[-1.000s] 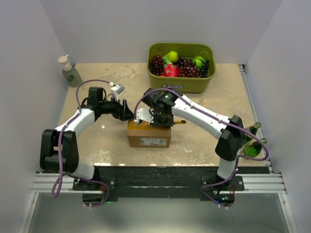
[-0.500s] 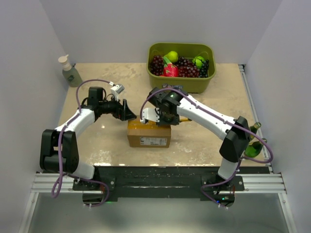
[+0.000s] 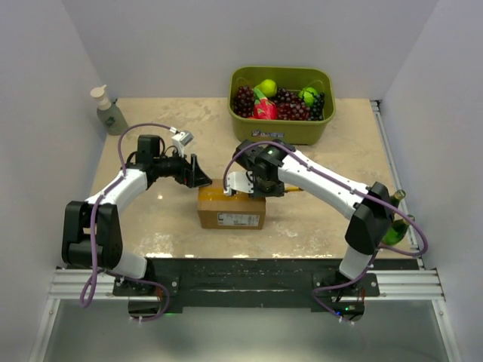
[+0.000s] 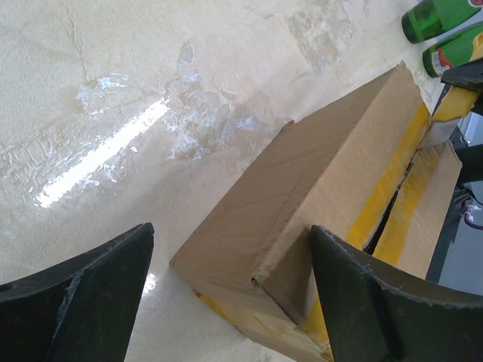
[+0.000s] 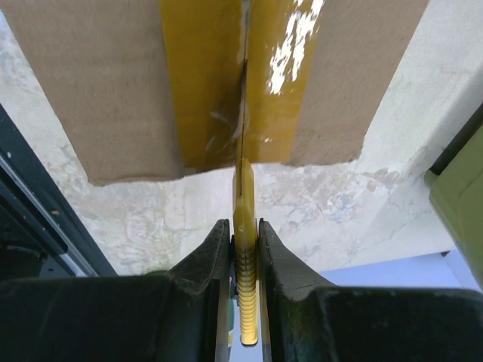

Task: Unpack the express box

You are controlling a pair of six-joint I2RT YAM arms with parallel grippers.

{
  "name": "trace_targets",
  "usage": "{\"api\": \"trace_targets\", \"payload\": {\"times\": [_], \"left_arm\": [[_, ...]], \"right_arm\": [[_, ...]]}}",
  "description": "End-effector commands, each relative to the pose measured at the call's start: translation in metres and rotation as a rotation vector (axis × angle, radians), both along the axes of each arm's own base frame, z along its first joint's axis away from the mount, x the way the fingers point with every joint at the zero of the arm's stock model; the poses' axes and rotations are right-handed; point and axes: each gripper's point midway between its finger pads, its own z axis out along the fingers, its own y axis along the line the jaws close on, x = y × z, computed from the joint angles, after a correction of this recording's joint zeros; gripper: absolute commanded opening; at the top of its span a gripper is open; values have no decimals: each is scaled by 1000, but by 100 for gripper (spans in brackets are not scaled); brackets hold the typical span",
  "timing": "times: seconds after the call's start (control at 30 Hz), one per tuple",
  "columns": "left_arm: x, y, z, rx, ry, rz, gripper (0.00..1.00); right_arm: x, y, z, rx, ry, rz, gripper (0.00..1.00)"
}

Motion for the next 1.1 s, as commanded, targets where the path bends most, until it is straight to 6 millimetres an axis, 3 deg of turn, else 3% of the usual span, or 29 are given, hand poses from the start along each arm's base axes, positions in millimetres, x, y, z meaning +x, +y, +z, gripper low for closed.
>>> {"api": "trace_targets", "payload": {"times": [0.0, 0.47, 0.83, 0.93, 0.97, 1.0, 1.07], "left_arm": [[-5, 17, -37, 143, 44, 44, 88], [-5, 17, -37, 143, 47, 44, 88], [-4, 17, -39, 149, 54, 44, 88], [-2, 16, -31, 145, 46, 34, 88], [-1, 15, -23, 134, 26, 30, 88], [2, 12, -13, 116, -1, 16, 88], [5, 8, 15, 92, -101, -8, 89]], "right_arm": [[-18, -44, 12, -141, 26, 7, 0], [-25, -66, -4, -220, 69, -3, 0], [-3, -104, 4, -251, 43, -79, 0], [16, -95, 21, -136, 17, -135, 0], [23, -89, 28, -81, 8, -153, 0], [38, -80, 48, 6, -41, -179, 0], [41, -53, 66, 189, -20, -174, 0]]}}
